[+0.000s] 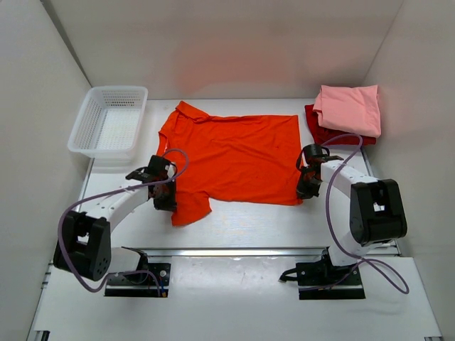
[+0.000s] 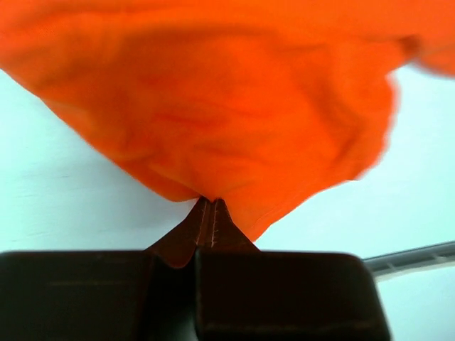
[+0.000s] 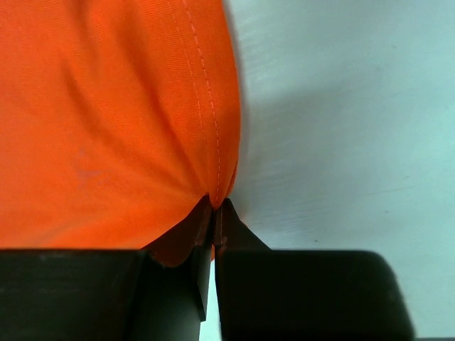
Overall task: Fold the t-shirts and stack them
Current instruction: Grap the side of the flattened tshirt closest away from the robot with both arms, then fold the flattened tshirt in 1/3 of the way
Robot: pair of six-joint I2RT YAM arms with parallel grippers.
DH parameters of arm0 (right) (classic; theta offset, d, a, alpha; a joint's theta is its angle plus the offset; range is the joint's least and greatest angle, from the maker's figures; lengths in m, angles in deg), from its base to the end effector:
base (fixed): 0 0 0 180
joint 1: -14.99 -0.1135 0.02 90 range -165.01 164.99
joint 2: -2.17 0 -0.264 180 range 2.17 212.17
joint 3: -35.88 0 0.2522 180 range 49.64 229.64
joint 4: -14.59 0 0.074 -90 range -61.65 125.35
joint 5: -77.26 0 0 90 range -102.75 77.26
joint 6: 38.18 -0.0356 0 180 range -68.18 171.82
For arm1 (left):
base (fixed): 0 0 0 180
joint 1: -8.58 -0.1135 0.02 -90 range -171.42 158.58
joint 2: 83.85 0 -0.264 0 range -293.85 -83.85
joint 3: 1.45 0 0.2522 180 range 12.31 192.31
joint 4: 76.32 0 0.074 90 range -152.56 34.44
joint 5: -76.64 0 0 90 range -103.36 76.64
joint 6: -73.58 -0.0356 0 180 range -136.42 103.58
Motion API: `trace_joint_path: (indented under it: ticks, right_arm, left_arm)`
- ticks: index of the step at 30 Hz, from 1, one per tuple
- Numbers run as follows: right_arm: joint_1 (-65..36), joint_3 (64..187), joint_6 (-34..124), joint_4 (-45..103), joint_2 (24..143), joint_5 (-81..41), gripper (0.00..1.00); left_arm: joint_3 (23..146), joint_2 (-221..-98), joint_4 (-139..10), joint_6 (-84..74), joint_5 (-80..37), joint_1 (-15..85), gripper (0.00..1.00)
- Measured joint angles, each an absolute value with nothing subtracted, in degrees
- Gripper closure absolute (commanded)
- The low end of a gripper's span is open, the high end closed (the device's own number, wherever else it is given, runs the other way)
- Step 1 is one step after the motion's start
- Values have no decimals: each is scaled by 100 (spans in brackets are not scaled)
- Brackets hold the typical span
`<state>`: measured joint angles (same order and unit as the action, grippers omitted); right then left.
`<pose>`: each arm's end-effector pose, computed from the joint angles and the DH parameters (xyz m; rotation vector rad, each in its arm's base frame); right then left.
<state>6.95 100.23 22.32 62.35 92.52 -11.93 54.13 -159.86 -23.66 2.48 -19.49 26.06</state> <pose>0.2763 0.0385 0.1617 0.5365 2.8159 0.1124 0.2128 -0.0710 0.1770 -0.0128 2.8814 -0.2803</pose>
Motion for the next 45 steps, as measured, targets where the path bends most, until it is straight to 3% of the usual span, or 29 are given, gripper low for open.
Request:
trace_joint_path:
  ticks: [7,16,24,31,45]
  right_arm:
    - [883,10075,2383,6598,9057,-1350,100]
    - [888,10110,2590,7315,8330,-1356,100]
    - [1283,9680,2851,7841,7764,-1492,100]
    - [1430,9879,3097,8071,8273,-1667,100]
    - [1769,11743,3408,8180,10142,-2045,100]
  left_arm:
    - [5981,-15245,-1907,235,-1931,2606,100]
    - [5461,-13584,-1085,582,-2130,2652,100]
    - [5459,-13293,-690,722,-2349,2674,100]
    - [6187,-14329,-821,543,-2340,2324,100]
    - [8392,-17304,-1391,-30,-2189,1996,100]
